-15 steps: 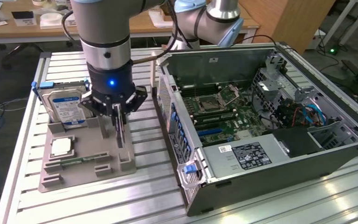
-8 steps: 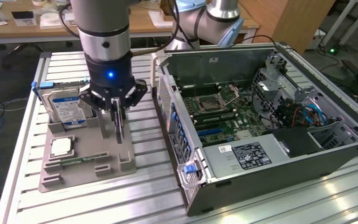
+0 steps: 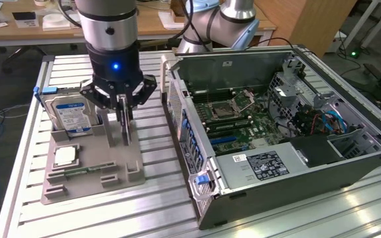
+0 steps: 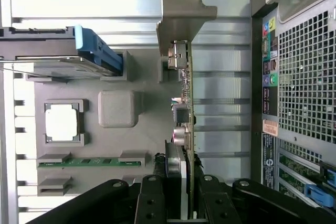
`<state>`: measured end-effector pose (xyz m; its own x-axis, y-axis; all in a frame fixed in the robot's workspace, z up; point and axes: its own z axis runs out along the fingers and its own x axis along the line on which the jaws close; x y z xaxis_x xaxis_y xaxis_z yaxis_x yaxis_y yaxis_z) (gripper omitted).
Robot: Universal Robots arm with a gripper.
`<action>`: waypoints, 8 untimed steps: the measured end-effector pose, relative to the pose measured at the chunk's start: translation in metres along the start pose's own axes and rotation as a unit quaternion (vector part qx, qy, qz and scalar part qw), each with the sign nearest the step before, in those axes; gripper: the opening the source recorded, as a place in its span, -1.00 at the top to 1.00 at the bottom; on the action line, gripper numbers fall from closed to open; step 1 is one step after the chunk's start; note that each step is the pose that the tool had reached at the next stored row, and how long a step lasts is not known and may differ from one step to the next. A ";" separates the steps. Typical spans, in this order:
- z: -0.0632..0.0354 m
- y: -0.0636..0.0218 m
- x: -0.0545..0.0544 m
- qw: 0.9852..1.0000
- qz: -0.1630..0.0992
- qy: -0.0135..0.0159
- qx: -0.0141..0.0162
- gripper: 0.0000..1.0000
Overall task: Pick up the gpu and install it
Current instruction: 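Pick up the gpu and move the gpu toward the slot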
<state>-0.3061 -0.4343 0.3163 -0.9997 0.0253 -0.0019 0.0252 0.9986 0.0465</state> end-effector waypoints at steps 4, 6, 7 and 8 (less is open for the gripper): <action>-0.0113 0.0005 0.000 1.000 0.000 0.000 0.000 0.44; -0.0173 0.0008 0.000 1.000 0.000 0.000 0.000 0.44; -0.0204 0.0010 0.000 1.000 0.000 0.000 0.000 0.44; -0.0237 0.0011 0.000 1.000 0.000 0.000 0.000 0.44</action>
<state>-0.3061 -0.4343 0.3401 -0.9997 0.0254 -0.0019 0.0252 0.9986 0.0464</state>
